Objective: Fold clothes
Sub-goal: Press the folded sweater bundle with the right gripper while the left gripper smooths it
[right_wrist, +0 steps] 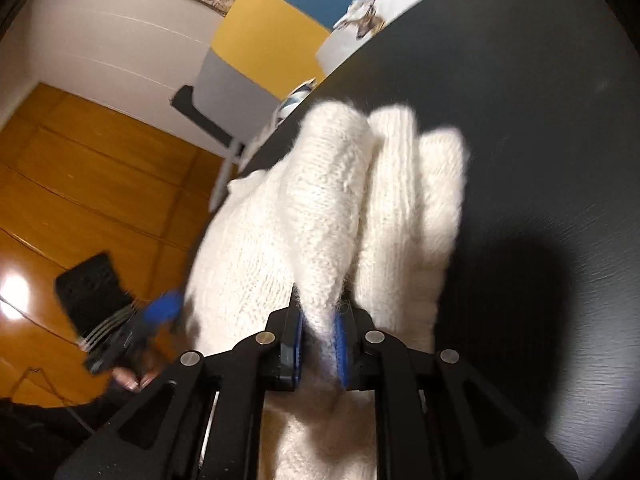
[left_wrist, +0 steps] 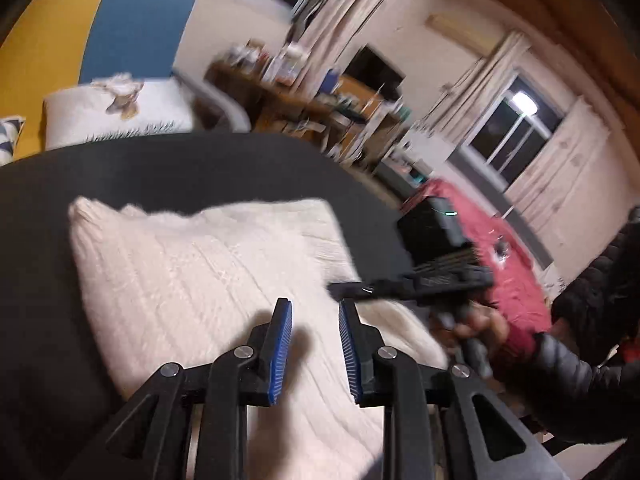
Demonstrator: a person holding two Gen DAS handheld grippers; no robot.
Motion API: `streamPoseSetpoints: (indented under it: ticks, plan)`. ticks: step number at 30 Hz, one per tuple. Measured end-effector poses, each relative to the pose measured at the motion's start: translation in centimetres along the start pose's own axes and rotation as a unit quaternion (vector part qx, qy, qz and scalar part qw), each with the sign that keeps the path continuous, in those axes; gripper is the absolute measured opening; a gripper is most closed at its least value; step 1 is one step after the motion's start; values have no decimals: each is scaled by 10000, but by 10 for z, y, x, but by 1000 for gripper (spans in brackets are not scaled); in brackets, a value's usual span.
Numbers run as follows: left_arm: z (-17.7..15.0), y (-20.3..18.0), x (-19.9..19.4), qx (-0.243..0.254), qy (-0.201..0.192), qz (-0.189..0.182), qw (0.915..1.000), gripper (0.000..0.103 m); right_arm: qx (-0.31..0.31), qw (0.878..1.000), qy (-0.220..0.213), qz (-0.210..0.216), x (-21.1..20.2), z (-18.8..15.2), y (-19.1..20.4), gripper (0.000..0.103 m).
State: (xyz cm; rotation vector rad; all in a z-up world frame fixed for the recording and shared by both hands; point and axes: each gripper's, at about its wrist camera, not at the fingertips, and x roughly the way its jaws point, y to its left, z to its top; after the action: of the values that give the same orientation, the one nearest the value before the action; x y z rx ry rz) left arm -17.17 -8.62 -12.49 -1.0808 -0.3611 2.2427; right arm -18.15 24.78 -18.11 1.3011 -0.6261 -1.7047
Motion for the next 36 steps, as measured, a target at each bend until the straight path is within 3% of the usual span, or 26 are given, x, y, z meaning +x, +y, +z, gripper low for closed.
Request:
streamPoseSetpoints:
  ticks: [3,7,10,12,14,16,21,25,26,27,28,32,36]
  plan:
    - [-14,13,-11,-38,126,212,9997,24,-259,9989,358,138,22,-11,20,14]
    - [-40,30,-50,-483,-14,307,9984,24,-533,9942,852,393,59,-31,51,14]
    - [-45,26,-64,-528,-148,461,9974,24,-607,9929,951,376,75,-31,70,17]
    - [-42,16,-63,-388,-255,379,9982,24,-633,9942,823,264,66,-31,76,24]
    - [-40,4,-56,-92,-228,344,9991,24,-815,9945,633,158,47,-40,87,48]
    - [-40,-5,-46,217,-98,373,9990,24,-1017,9937,463,82,27,-53,98,56]
    - [-39,-19,-32,592,136,247,9978,24,-1413,9875,700,26,11,-95,124,56]
    - [-36,-30,-21,848,523,87,9950,24,-1616,9829,834,-281,18,-114,125,56]
    - [-34,-32,-17,891,610,111,9941,22,-1634,9819,871,-394,25,-115,124,50]
    - [-31,-34,-12,932,698,112,9931,22,-1635,9810,951,-439,30,-117,123,37]
    - [-27,-36,-6,962,773,99,9923,22,-1635,9799,1032,-484,35,-118,123,10]
    - [-14,-42,24,1077,1032,414,9879,22,-1825,9748,1252,-262,35,-126,132,10]
    - [-13,-43,43,921,966,685,9887,22,-1382,9789,1382,-604,41,-132,93,6]
